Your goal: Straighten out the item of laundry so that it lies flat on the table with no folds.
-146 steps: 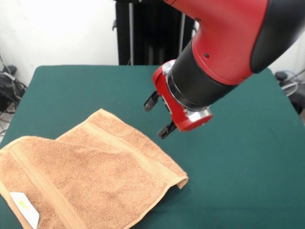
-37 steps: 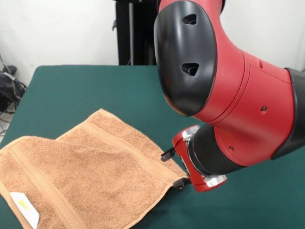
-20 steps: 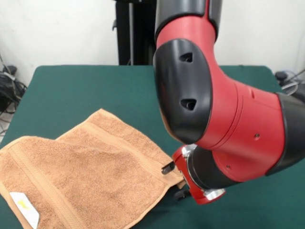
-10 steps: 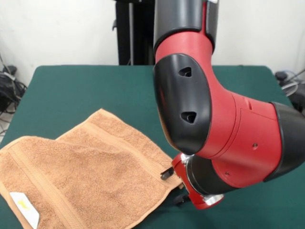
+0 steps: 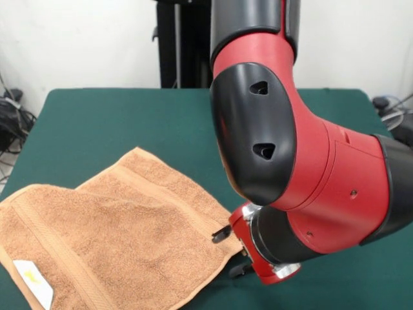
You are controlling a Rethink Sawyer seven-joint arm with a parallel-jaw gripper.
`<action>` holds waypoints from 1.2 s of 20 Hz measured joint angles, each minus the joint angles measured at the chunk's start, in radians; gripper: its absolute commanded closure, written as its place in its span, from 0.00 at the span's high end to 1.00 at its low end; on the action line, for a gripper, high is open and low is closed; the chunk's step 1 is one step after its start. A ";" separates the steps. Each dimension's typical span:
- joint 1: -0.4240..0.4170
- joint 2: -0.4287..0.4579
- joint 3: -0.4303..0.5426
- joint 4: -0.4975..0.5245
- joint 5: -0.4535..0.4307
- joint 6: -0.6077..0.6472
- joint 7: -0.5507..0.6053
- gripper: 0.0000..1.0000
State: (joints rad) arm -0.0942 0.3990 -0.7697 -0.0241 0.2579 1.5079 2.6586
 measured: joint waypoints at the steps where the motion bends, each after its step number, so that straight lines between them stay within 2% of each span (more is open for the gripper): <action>1: 0.000 0.000 0.000 0.000 0.000 0.001 0.000 1.00; 24: 0.000 -0.002 0.000 0.000 0.000 0.047 0.000 1.00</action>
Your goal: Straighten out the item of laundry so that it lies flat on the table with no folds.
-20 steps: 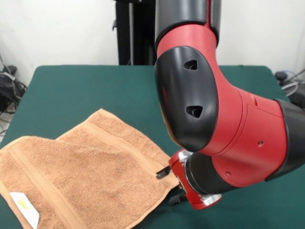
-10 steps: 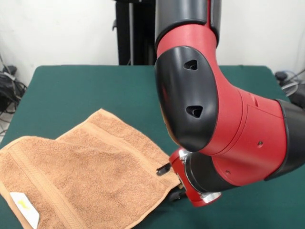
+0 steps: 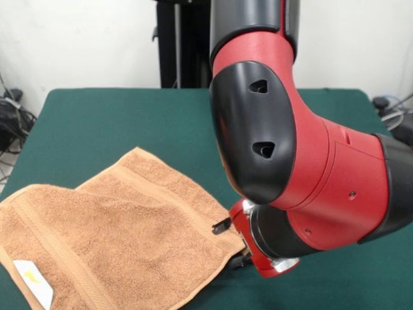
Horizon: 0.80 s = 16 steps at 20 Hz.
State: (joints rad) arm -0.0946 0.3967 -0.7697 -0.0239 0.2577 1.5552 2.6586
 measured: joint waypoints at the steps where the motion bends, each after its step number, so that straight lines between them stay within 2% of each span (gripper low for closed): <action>1: 0.000 -0.001 0.000 0.000 0.000 0.000 0.000 1.00; 3: 0.000 -0.003 0.000 0.000 0.000 0.000 0.000 1.00; 4: 0.000 -0.007 0.000 0.002 0.000 0.000 0.000 0.00; 16: 0.003 -0.034 0.000 0.007 0.000 0.000 0.000 0.00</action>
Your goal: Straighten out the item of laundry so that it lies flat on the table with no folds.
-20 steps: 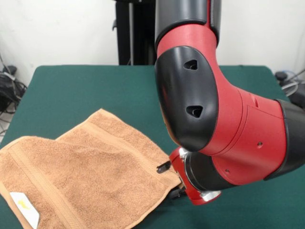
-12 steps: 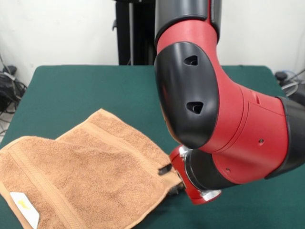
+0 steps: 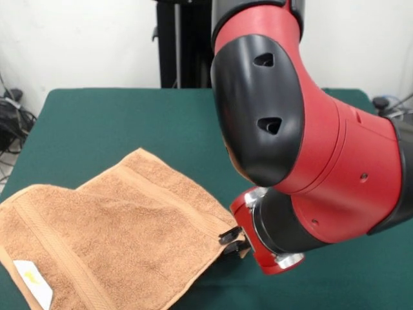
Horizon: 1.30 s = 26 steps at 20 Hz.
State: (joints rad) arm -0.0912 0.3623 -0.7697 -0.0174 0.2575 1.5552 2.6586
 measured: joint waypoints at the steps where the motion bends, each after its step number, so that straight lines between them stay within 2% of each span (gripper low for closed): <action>1: 0.000 -0.002 0.000 0.001 0.000 0.000 0.000 0.00; 12: 0.019 -0.027 0.004 0.048 0.000 0.000 0.000 0.00; 19: 0.057 -0.110 0.038 0.180 -0.001 0.003 0.000 0.00; 26: 0.107 -0.266 0.115 0.384 0.004 0.002 0.000 0.00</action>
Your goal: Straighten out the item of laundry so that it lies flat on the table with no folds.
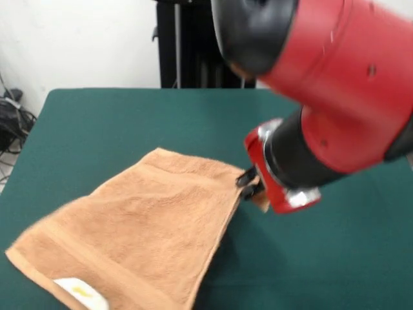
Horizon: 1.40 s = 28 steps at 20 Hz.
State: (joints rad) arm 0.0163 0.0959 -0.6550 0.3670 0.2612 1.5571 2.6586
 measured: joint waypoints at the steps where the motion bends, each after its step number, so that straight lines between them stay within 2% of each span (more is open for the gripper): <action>1: 0.005 -0.025 0.011 0.028 0.001 0.000 0.000 0.00; 3: 0.011 -0.097 0.045 0.103 0.005 0.000 0.000 0.00; 9: 0.013 -0.216 0.106 0.241 0.009 -0.029 0.000 0.00; 14: 0.012 -0.324 0.171 0.396 0.007 -0.162 -0.001 0.00; 22: -0.001 -0.410 0.250 0.547 -0.030 -0.357 -0.012 0.00; 28: -0.012 -0.444 0.282 0.605 -0.088 -0.406 -0.076 0.00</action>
State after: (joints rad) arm 0.0039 -0.3481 -0.3735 0.9715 0.1731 1.1514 2.5827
